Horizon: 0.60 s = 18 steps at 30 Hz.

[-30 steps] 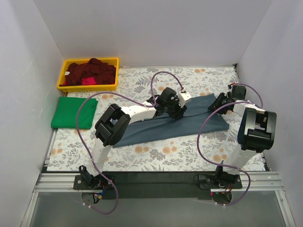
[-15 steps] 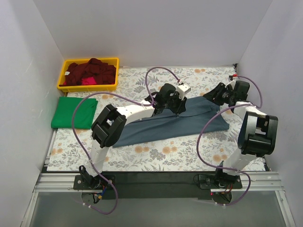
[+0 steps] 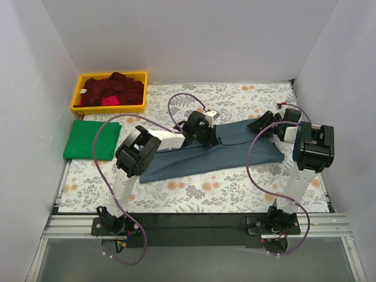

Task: Fold and stack the t-shirts
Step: Fold the tshirt

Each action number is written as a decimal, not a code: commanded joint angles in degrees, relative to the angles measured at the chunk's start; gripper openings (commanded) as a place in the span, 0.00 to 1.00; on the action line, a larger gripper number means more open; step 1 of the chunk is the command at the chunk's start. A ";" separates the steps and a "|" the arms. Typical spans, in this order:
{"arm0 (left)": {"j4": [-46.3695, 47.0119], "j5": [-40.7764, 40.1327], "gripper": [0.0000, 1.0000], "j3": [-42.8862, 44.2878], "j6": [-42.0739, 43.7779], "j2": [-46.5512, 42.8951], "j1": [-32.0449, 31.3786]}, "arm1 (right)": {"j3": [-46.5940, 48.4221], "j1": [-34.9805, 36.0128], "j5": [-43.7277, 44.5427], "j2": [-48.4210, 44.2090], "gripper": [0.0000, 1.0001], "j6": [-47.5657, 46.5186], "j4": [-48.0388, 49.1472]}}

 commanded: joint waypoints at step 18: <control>-14.61 -19.29 0.50 -5.05 9.41 -18.54 3.06 | -5.15 9.43 23.92 -23.06 0.55 -9.79 -20.19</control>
